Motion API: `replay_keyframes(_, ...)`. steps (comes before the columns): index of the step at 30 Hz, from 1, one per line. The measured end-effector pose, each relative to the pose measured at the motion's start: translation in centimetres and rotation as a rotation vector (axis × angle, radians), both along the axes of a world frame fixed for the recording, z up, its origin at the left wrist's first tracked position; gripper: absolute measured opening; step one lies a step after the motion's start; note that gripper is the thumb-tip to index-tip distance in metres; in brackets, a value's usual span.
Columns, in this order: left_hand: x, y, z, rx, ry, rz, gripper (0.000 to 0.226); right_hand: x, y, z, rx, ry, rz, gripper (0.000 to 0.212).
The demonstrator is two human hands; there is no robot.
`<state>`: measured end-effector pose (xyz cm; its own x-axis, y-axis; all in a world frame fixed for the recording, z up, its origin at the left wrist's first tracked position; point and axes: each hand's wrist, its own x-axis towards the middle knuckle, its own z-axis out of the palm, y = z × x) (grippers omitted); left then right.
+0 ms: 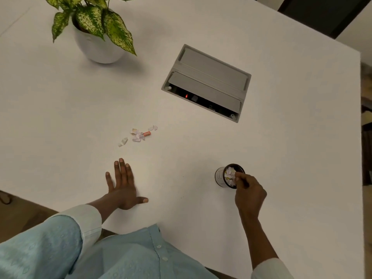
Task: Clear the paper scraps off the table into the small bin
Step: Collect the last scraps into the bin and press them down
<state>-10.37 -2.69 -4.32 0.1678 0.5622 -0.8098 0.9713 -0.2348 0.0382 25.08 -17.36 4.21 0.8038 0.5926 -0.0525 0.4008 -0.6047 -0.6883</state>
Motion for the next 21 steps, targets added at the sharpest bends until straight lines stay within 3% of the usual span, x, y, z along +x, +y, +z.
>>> replay_keyframes(8,0.1,0.0,0.4,-0.011,0.007,0.007,0.153,-1.8,-0.8,-2.3,-0.242,-0.350,0.341,0.029)
replay_keyframes(13,-0.1,-0.1,0.6,-0.002,-0.008,0.014,0.152,-2.1,-0.9,-3.3,-0.377,-0.349,0.375,0.039)
replay_keyframes(21,-0.7,-0.2,0.0,0.025,-0.063,0.007,0.151,-3.1,1.5,0.6,-0.143,-0.424,0.345,0.022)
